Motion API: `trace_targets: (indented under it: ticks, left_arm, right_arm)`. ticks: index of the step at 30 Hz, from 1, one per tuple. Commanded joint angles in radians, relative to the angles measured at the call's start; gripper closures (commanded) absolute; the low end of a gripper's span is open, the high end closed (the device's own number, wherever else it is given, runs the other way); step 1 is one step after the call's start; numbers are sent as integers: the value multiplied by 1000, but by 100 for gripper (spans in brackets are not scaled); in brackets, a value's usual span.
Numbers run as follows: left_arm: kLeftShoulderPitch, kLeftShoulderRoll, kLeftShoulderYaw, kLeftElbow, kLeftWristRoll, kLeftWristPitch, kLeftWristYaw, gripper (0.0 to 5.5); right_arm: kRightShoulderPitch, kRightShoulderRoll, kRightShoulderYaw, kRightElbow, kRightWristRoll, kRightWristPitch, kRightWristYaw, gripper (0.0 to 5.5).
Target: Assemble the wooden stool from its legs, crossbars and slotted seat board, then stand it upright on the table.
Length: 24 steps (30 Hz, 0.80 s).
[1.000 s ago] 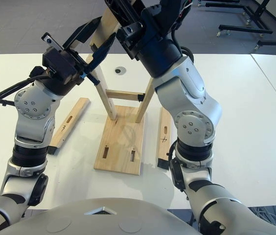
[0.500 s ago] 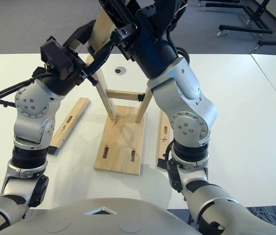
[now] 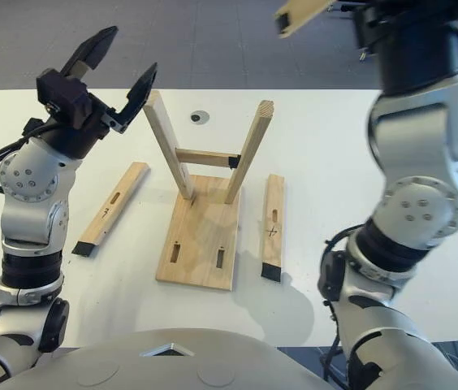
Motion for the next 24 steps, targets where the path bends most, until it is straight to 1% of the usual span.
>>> trace_targets:
  ticks: [1, 7, 9, 12, 16, 24]
  left_arm:
    - [11, -17, 66, -27, -20, 73, 70, 249]
    - [17, -44, 61, -73, -21, 142, 121, 249]
    - [16, -47, 57, -85, -19, 157, 126, 249]
    - [14, -50, 70, -101, -29, 187, 137, 249]
    - [22, -49, 58, -119, -30, 213, 143, 249]
    - [14, -42, 39, -100, -28, 218, 129, 249]
  right_arm:
    - [199, -4, 44, -43, -97, 87, -94, 511]
    - [484, 168, 220, -127, -248, 137, -275, 511]
    - [553, 200, 248, -146, -295, 130, -294, 511]
    - [669, 224, 289, -186, -345, 120, -276, 511]
    - [727, 259, 300, -175, -378, 97, -250, 511]
    - [738, 332, 335, -178, -431, 78, -244, 511]
